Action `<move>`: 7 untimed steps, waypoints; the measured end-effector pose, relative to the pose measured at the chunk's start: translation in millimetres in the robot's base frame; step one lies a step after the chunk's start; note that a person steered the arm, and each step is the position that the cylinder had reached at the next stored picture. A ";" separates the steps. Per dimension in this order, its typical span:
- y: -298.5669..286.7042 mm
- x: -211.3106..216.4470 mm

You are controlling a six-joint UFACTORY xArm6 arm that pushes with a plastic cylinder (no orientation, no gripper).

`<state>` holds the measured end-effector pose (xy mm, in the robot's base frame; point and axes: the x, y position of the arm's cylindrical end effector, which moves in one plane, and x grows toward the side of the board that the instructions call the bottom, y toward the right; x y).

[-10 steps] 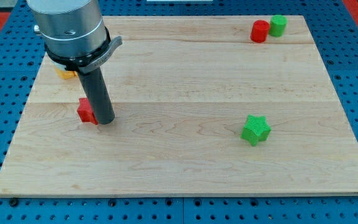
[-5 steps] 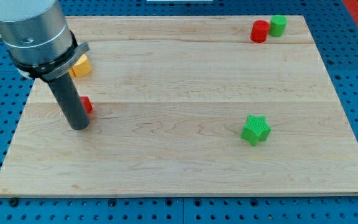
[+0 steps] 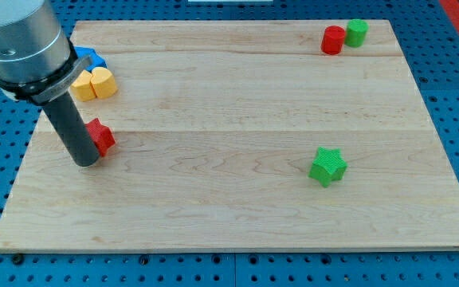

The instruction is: Move the red star to the yellow heart

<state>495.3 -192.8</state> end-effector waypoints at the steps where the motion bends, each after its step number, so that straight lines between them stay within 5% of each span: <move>1: 5.2 -2.2; 7: -14.5 -66.4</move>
